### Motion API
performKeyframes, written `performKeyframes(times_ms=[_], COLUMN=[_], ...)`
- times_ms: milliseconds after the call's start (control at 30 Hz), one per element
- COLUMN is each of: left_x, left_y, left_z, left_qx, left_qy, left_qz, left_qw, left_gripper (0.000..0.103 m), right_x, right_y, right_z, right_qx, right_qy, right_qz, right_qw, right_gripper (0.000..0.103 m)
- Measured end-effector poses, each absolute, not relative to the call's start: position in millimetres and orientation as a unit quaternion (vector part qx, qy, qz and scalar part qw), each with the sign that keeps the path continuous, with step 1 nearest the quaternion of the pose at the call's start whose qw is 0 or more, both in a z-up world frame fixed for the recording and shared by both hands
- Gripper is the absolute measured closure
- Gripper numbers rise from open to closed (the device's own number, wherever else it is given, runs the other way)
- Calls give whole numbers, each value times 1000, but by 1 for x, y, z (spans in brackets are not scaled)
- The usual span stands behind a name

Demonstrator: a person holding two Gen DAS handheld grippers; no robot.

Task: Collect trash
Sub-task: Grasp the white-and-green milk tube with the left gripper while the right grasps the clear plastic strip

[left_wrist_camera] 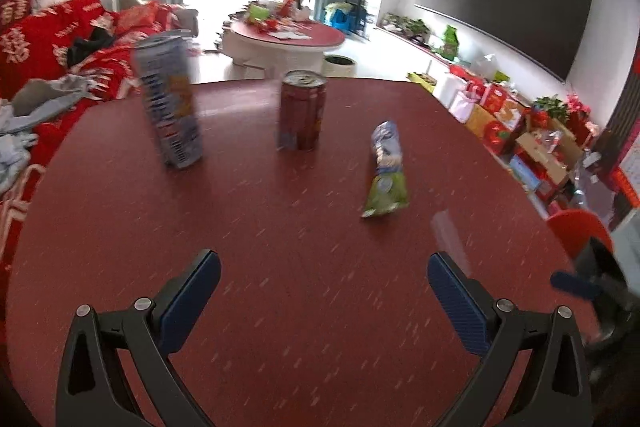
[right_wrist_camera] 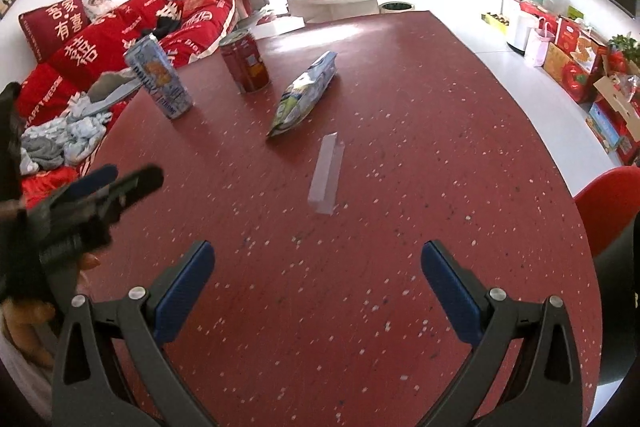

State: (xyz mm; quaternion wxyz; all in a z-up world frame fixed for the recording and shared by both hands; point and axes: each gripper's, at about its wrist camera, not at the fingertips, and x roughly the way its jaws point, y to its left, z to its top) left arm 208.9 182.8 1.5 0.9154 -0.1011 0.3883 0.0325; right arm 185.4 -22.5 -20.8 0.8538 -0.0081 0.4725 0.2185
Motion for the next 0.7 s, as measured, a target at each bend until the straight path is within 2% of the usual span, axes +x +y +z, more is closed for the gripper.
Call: performKeyframes(times_ms=[133, 200, 333, 433, 700], left_x=[254, 278, 320, 351, 380], left_y=[170, 158, 139, 125, 121], left_z=[-7, -13, -22, -35, -60], left_qx=[-111, -95, -79, -54, -41], left_qy=[401, 409, 415, 426, 456], left_qz=[5, 5, -2, 5, 23], left_qw=[909, 908, 907, 903, 889], left_gripper=[0, 0, 0, 0, 0], right_x=[190, 190, 196, 203, 225], right_y=[-31, -33, -36, -33, -24], right_z=[-24, -26, -31, -36, -50], right_qx=[4, 7, 12, 11, 18], right_qy=[467, 464, 462, 462, 469], right_qz=[211, 210, 210, 211, 215], right_qw=[859, 860, 862, 861, 856], right_gripper=[1, 5, 8, 16, 27])
